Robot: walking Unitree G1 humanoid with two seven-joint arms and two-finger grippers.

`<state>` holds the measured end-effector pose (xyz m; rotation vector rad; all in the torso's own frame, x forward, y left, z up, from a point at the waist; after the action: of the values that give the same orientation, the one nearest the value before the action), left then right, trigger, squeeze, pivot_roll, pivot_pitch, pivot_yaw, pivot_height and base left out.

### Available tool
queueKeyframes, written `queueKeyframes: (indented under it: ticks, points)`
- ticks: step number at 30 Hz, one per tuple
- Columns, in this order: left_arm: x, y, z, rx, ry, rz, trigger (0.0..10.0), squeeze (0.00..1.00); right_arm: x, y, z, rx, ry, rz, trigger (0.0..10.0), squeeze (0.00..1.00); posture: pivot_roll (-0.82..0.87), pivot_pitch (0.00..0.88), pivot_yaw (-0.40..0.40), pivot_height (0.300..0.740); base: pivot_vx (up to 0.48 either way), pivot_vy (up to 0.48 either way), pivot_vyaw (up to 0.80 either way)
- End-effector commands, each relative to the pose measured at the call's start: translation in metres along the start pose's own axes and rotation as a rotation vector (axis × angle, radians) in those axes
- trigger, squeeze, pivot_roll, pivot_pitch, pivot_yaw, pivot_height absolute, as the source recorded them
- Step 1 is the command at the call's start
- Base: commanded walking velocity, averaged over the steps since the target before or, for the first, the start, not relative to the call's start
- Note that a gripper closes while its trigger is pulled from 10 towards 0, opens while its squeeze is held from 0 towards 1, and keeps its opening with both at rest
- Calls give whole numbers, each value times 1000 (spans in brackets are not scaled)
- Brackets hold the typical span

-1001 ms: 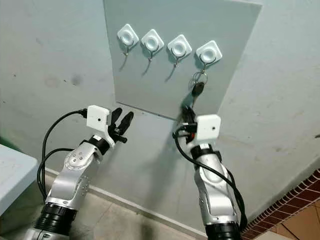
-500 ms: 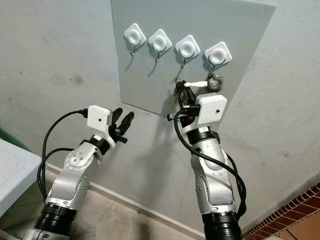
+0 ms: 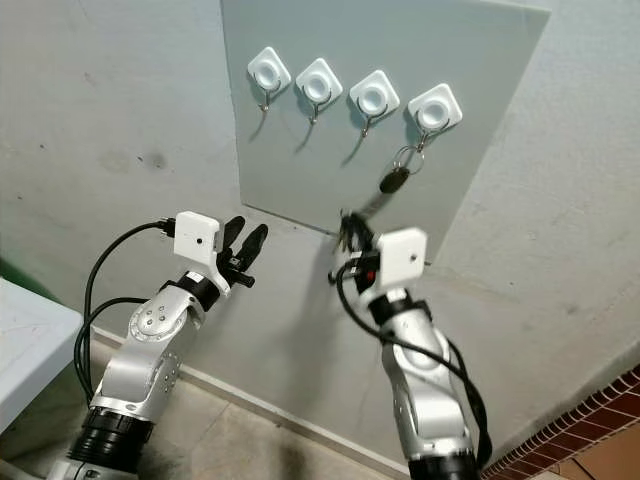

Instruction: Hang keys on a hook

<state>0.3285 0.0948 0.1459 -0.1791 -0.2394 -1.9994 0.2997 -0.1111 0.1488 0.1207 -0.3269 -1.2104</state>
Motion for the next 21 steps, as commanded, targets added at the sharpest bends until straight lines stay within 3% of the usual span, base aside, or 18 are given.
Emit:
queueKeyframes:
  ticks: [1,6,10,21]
  points:
    - [5,1,5,14,12,-22,10000,0,0,6,13,53,6,12,10000,0,69,0,-43,740,0,0,0]
    - [6,1,5,15,10,-25,10000,0,-7,4,14,67,-16,61,10000,0,72,0,-44,740,0,0,0]
    - [8,1,5,19,9,-31,10000,0,-17,5,32,149,24,127,10000,0,71,0,-46,740,0,0,0]
    - [8,1,5,20,6,-33,10000,0,-5,12,41,200,48,46,10000,0,70,0,-48,740,0,0,0]
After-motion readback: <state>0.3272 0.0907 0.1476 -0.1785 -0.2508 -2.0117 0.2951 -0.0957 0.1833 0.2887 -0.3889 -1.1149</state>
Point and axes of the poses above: a point about 5 cm out from each wrist's last joint towards the gripper, its own y axis pointing out of the wrist towards the gripper, its own z axis along the axis of the wrist's last joint, x = y × z, the point moved 1 cm from there along y, pointing out of the wrist towards the gripper, and after that the axes turned 13 degrees about -y, right-handed, at the moved point
